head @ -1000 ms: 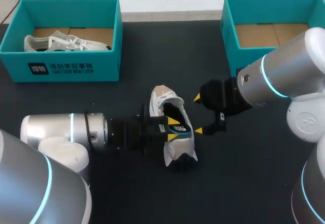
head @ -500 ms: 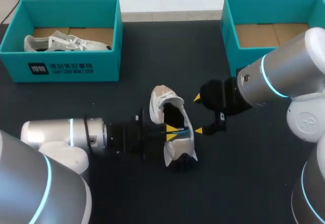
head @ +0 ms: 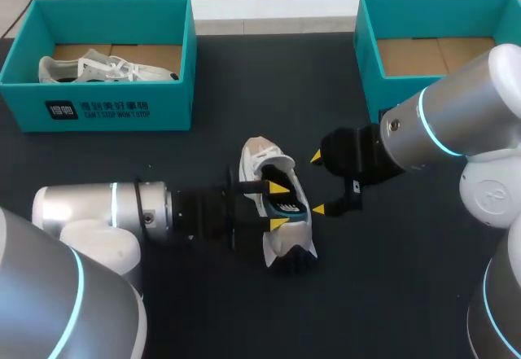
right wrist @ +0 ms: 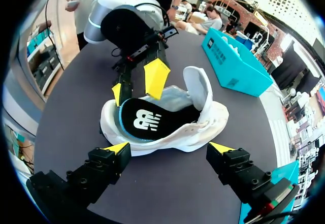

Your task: Take the shoe out of the shoebox, open the shoe tongue, remove and reinsert the insole, then place the shoe into the shoebox

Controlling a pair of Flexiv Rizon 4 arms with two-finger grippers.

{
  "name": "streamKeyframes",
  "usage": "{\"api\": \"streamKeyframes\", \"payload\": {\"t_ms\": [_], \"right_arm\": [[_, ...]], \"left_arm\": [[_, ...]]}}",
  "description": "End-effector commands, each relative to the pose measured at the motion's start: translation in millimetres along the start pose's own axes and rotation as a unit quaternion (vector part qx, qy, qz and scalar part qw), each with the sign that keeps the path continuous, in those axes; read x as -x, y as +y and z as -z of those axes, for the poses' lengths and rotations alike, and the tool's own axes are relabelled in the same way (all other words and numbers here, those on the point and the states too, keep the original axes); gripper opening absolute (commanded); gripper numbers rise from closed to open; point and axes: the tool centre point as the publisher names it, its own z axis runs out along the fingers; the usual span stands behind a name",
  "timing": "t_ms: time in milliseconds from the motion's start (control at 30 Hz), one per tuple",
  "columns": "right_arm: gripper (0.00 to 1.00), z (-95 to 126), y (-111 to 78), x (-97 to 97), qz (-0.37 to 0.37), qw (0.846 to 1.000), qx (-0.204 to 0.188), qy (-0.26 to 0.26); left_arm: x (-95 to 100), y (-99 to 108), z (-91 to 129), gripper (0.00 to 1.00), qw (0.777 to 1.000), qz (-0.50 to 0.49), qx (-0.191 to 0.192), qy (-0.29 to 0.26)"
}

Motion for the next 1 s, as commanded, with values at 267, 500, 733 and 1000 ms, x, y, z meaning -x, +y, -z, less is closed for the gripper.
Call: {"api": "streamKeyframes", "payload": {"t_ms": [267, 500, 733, 1000], "right_arm": [[1.0, 0, -0.4, -1.5, 0.0, 1.0, 0.001, -0.001], [1.0, 0, -0.4, -1.5, 0.0, 1.0, 0.001, -0.001], [1.0, 0, -0.4, -1.5, 0.0, 1.0, 0.001, -0.001], [1.0, 0, -0.4, -1.5, 0.0, 1.0, 0.001, -0.001]], "left_arm": [[20.2, -22, 23, 0.85, 0.998, 0.014, 0.022, 0.055], [40.4, -22, 33, 0.83, 0.991, 0.041, 0.034, 0.122], [57.1, -29, 38, 0.96, 0.971, 0.069, 0.024, 0.228], [68.5, -30, 38, 1.0, 0.928, 0.114, 0.031, 0.354]]}}
